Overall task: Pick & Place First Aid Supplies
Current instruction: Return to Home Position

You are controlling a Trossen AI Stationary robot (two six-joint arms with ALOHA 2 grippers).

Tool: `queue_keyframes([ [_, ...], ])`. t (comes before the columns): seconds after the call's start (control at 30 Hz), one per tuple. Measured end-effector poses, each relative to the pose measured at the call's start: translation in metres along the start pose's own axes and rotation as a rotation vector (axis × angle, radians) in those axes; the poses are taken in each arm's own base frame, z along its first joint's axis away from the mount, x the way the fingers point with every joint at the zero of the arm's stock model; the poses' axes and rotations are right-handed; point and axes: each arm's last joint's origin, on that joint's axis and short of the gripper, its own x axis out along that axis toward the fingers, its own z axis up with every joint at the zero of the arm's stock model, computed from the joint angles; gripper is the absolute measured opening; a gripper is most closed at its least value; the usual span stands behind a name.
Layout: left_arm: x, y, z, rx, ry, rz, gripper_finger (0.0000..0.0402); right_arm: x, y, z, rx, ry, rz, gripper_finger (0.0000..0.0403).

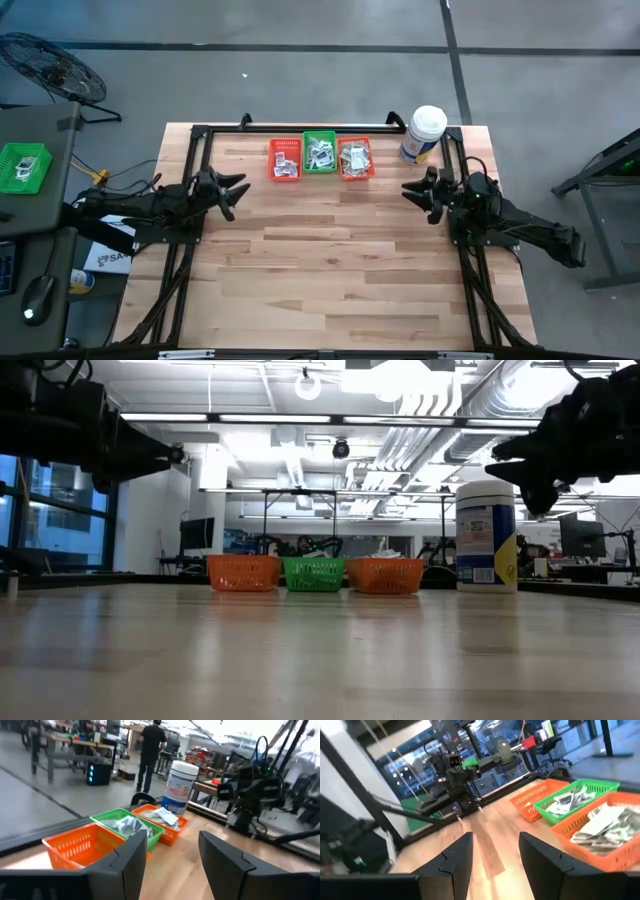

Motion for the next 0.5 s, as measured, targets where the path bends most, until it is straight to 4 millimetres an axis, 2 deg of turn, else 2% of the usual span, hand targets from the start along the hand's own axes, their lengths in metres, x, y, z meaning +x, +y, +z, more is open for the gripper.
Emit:
queue_keyframes([
  [0.17, 0.0, 0.0004, 0.0, 0.104, -0.003, 0.014, 0.0176, 0.0, -0.0003, 0.0001, -0.085, -0.005, -0.012, 0.0153],
  [0.5, 0.0, 0.0003, -0.0001, 0.099, -0.002, 0.011, 0.0176, -0.0003, -0.004, 0.0011, -0.097, -0.05, -0.131, 0.0153],
])
